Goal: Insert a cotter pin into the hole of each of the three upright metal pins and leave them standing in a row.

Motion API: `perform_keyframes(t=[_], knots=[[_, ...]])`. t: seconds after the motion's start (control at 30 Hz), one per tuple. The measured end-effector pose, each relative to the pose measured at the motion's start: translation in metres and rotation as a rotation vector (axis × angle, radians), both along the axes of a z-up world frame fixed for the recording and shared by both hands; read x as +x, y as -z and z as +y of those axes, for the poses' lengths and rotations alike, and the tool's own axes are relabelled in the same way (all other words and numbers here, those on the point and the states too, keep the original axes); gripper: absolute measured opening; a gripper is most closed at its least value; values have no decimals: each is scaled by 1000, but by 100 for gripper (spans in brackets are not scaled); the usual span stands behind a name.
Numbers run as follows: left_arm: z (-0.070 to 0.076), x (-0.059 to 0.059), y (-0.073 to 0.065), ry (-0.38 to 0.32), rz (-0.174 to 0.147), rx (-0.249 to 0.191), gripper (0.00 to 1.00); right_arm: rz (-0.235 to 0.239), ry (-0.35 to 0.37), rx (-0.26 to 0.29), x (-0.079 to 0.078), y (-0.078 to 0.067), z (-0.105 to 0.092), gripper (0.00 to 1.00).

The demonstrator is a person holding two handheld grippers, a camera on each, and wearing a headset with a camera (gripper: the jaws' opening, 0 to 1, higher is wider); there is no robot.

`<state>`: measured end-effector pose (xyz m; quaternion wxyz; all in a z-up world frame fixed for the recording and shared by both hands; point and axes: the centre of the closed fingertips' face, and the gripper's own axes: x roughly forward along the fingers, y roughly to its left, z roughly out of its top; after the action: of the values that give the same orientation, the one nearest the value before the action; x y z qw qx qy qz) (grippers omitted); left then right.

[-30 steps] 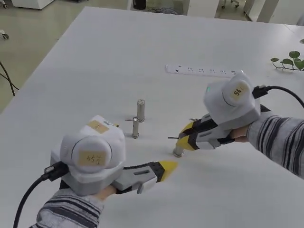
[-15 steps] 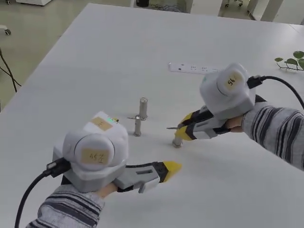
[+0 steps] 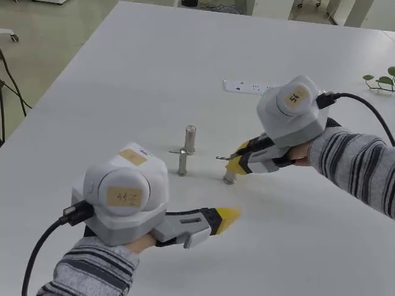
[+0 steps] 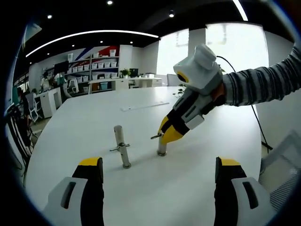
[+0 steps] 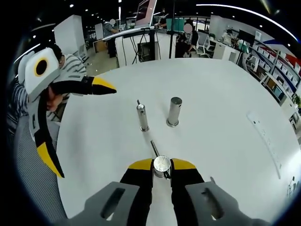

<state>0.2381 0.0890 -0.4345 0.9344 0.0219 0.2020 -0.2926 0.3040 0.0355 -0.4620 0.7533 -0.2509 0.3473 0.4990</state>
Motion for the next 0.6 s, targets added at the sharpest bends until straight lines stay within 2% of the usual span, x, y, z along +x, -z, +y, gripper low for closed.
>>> perform_keyframes(t=[0.5,0.6], knots=[[-1,-3,7,10,30,18,97,4,-14,-3,1,-1,3,9],[-1,-2,4,7,24,0,97,0,-17,0,2,-1,3,9]])
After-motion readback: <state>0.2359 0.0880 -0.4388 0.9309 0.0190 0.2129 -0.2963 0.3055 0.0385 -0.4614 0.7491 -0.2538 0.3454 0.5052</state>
